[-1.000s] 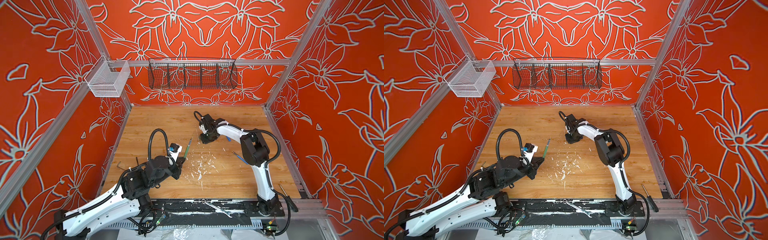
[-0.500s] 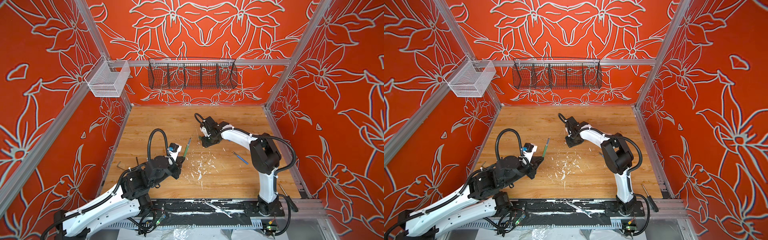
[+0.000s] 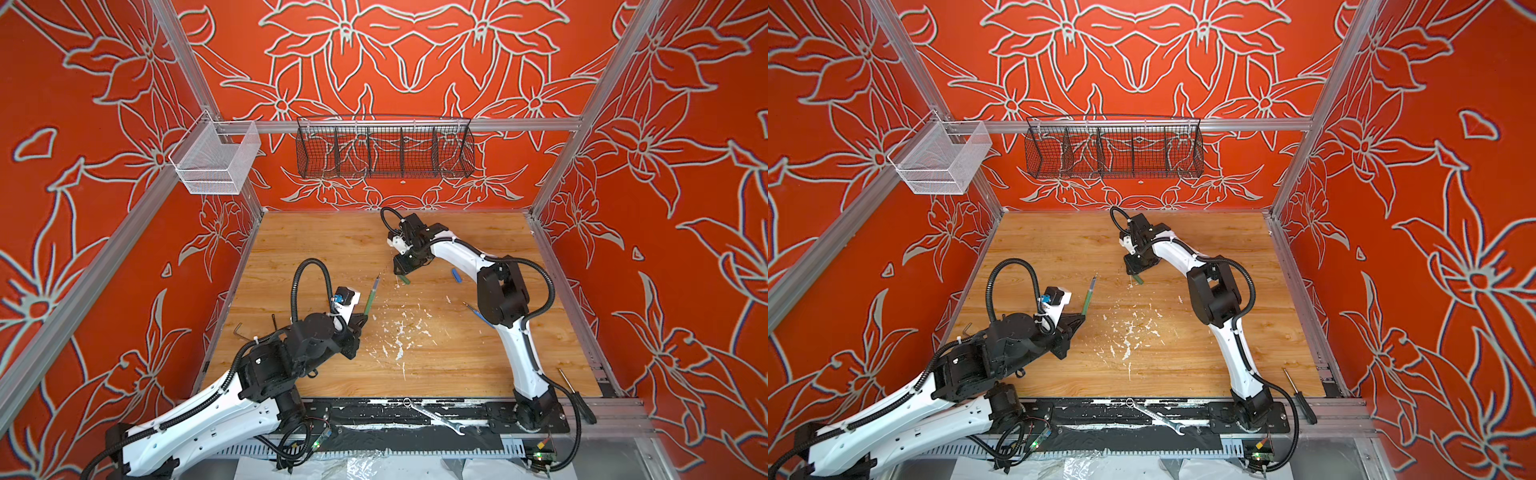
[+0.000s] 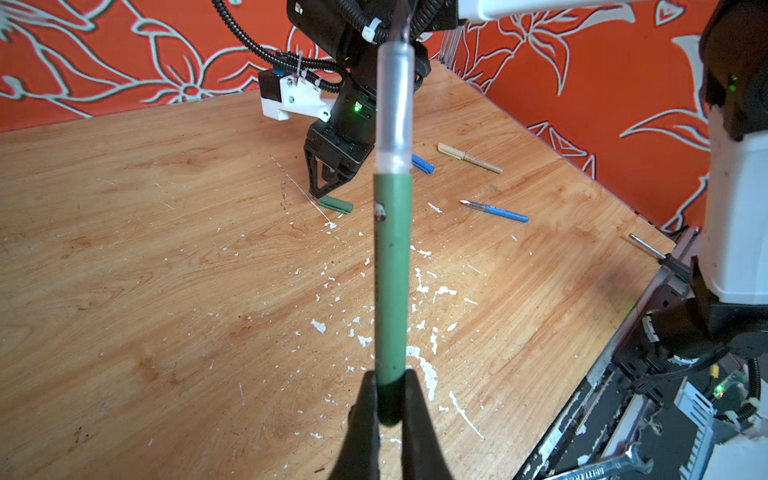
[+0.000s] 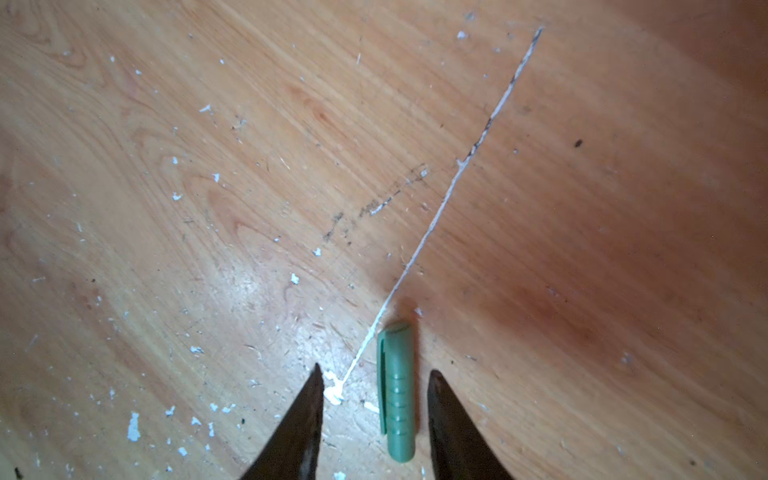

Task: Insert the pens into the pen caps
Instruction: 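Lower the right gripper onto the green cap lying on the table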

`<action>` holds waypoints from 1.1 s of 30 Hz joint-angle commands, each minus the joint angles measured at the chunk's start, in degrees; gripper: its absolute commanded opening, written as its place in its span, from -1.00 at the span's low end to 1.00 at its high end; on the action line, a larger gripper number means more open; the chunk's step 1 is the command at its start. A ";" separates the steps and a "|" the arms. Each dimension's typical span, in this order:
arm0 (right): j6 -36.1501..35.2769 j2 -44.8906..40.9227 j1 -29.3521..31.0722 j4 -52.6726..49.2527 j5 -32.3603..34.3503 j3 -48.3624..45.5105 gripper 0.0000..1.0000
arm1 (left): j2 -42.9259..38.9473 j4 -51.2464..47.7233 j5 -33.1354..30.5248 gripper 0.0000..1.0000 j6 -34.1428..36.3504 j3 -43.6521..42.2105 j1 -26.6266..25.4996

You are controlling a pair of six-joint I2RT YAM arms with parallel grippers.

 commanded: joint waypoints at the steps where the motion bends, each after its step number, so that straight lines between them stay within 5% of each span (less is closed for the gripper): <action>1: -4.46 1.29 -1.47 -4.68 -4.58 2.65 -0.16 | 0.13 -0.90 -0.47 -1.00 -0.46 0.90 -0.34; 7: -6.10 4.19 -1.58 -7.82 -8.44 6.11 -0.22 | 0.43 -0.97 -0.64 -1.00 -0.26 1.17 -0.38; 33: -9.11 8.51 -0.38 -13.95 -3.58 11.31 -0.36 | 0.71 -1.34 -0.37 -1.00 -0.11 1.35 -0.34</action>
